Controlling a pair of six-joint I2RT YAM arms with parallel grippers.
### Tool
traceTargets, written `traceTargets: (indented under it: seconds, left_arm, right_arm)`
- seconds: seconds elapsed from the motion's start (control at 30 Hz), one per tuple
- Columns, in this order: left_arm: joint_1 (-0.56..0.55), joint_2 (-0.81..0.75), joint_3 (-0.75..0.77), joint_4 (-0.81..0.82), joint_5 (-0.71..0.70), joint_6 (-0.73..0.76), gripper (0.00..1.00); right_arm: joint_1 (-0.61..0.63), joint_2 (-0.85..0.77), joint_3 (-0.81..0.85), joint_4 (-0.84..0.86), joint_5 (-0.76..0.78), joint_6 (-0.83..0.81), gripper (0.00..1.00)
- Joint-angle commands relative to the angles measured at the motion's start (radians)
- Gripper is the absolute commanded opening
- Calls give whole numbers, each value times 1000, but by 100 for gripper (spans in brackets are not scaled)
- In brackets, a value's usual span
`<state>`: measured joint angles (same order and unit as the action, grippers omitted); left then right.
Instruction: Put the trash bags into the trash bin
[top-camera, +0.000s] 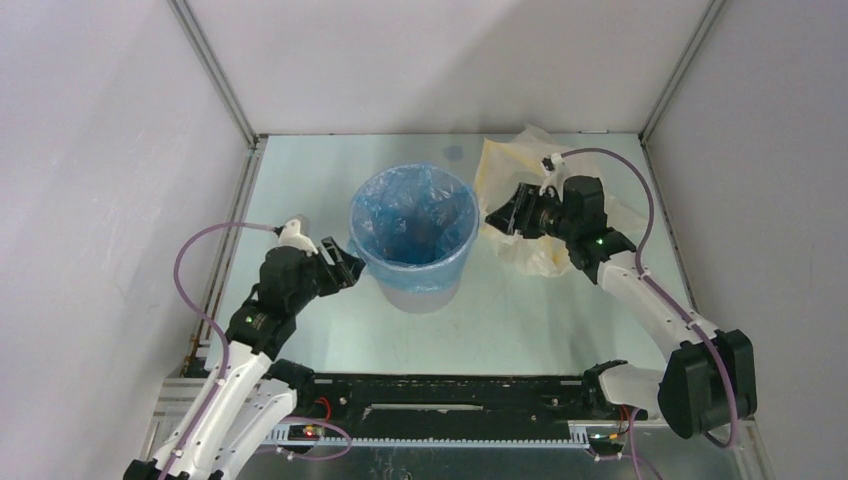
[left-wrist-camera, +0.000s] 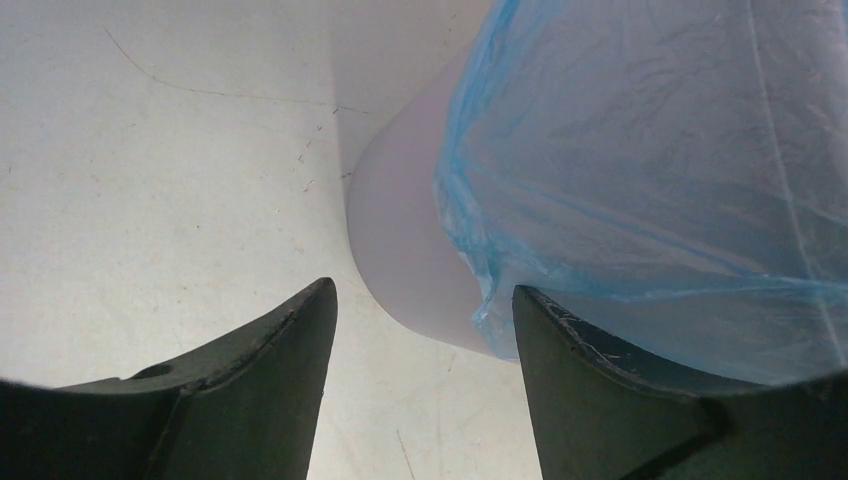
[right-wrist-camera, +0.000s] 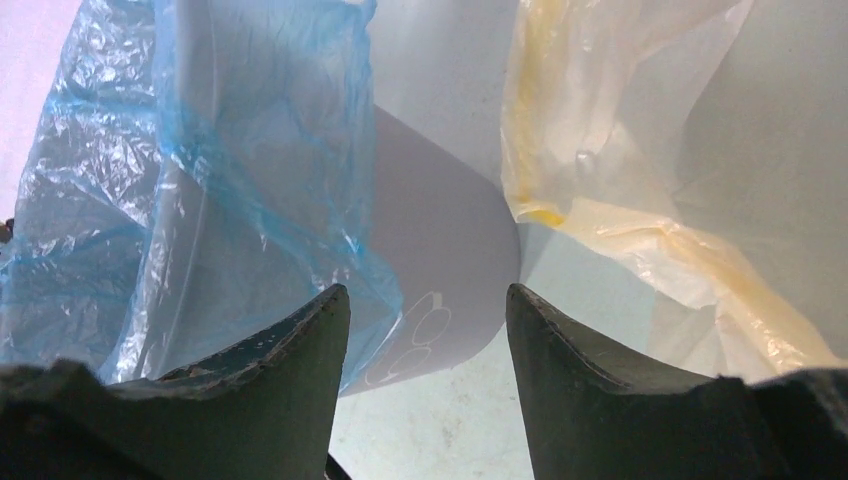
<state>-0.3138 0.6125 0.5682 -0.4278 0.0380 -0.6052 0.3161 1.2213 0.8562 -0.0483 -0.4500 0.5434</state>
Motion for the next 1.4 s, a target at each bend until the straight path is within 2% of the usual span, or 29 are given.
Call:
traceTargets:
  seconds: [0.0,0.37,0.6,0.8,0.9,1.17,1.3,1.37]
  left_arm:
    - [5,-1,2,24,-18,-14,72]
    - [5,31,-12,96,-10,-36,72]
    - [5,71,-36,135,-5,-34,71]
    - [5,76,-48,149,-12,-30,71]
    - [5,72,-56,146,-24,-29,71]
    - [5,18,-82,123,-75,-41,72]
    - [4,-63,-74,82,-112,-41,73]
    - [5,-100,-65,57,-129,-41,73]
  right_arm:
    - [-8,34,75,38,-37,26,62]
    - [-1,211,176,168,-149,118,58]
    - [41,344,174,152,-135,132,54]
    - [79,366,173,108,-71,102,54]
    - [62,322,152,75,13,93,53]
    - [29,66,94,-4,249,17,62]
    - [35,-33,172,-105,319,-54,57]
    - [64,-54,232,-161,340,-101,52]
